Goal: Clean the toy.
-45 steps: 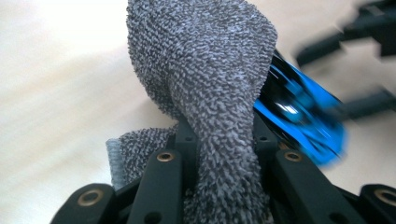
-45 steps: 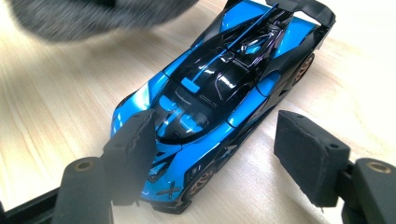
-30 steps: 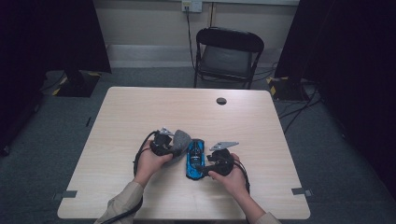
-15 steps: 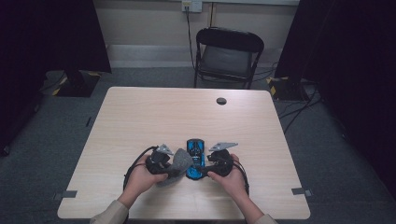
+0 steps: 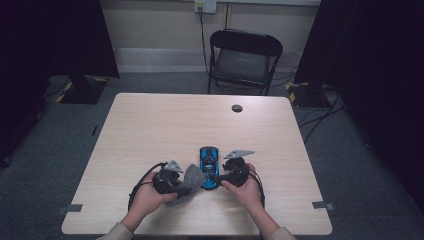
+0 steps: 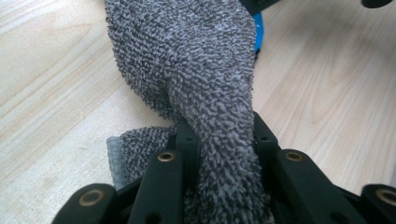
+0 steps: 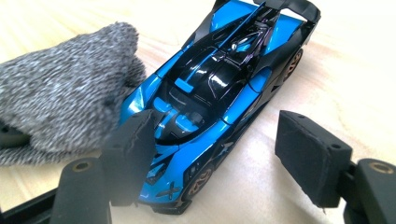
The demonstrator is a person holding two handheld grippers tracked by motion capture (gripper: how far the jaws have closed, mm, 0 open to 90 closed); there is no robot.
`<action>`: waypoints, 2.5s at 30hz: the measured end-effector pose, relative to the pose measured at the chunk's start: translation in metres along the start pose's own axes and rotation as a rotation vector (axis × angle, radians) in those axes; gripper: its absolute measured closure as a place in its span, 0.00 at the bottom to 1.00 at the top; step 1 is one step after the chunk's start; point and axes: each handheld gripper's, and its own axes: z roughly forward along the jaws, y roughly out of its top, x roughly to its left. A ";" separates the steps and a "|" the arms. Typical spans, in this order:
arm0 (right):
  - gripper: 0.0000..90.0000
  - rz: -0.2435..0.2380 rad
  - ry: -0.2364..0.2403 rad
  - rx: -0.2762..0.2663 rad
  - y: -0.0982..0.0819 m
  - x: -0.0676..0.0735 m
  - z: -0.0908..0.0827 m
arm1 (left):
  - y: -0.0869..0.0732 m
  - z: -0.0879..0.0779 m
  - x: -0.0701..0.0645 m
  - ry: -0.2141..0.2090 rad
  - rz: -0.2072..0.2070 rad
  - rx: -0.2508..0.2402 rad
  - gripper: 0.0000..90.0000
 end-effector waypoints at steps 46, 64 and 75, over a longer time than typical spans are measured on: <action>0.32 0.025 -0.015 -0.001 0.007 -0.006 0.006 | -0.001 0.002 0.001 -0.003 0.006 0.017 0.80; 0.29 0.027 -0.039 -0.025 0.031 -0.004 0.015 | 0.016 0.021 -0.041 -0.110 0.125 0.026 0.80; 0.31 -0.011 -0.058 0.010 0.038 0.000 0.023 | 0.017 0.029 -0.032 -0.088 0.094 0.022 0.80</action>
